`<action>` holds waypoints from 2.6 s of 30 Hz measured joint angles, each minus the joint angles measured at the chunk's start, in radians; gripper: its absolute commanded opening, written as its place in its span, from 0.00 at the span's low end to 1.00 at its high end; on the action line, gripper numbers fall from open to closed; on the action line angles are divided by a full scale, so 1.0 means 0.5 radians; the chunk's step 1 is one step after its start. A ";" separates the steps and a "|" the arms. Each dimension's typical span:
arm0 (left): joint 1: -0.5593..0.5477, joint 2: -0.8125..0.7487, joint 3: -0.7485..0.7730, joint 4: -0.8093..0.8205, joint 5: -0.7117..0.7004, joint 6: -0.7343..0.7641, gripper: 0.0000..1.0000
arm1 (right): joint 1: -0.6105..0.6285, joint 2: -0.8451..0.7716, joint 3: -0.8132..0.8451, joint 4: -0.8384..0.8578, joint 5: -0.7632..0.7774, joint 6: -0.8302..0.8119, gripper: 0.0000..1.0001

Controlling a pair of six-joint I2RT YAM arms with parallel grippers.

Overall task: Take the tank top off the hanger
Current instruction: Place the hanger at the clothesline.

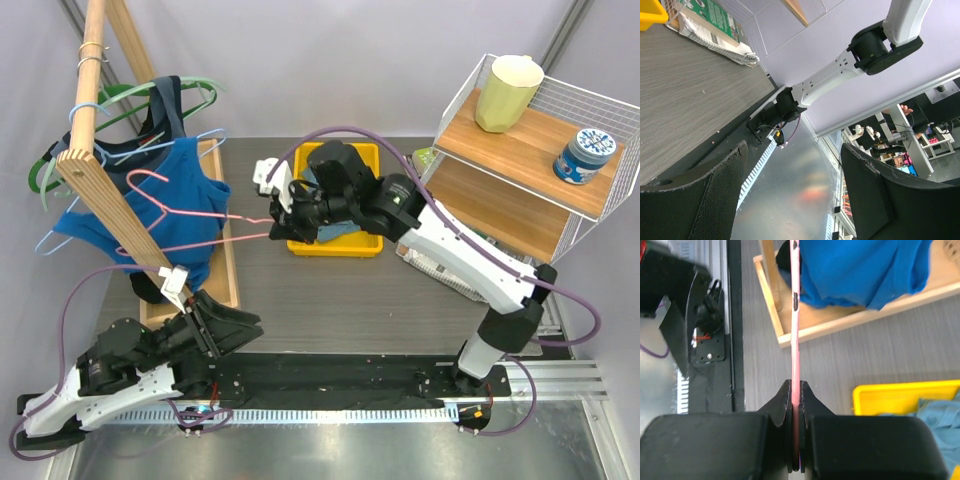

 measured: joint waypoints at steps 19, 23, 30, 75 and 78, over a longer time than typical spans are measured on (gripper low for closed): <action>0.000 0.000 0.000 -0.048 0.033 -0.051 0.76 | -0.040 0.646 0.872 -0.374 -0.380 -0.262 0.01; 0.000 0.000 0.000 -0.048 0.036 -0.057 0.76 | -0.045 0.697 0.979 -0.340 -0.457 -0.260 0.01; 0.000 0.000 0.000 -0.047 0.035 -0.082 0.76 | -0.025 0.831 1.119 -0.157 -0.526 -0.123 0.01; 0.000 0.000 -0.037 -0.047 0.036 -0.159 0.75 | 0.105 0.808 1.015 0.660 -0.389 0.403 0.01; 0.000 0.000 -0.042 -0.047 0.036 -0.160 0.75 | 0.110 0.678 0.824 0.678 -0.391 0.393 0.01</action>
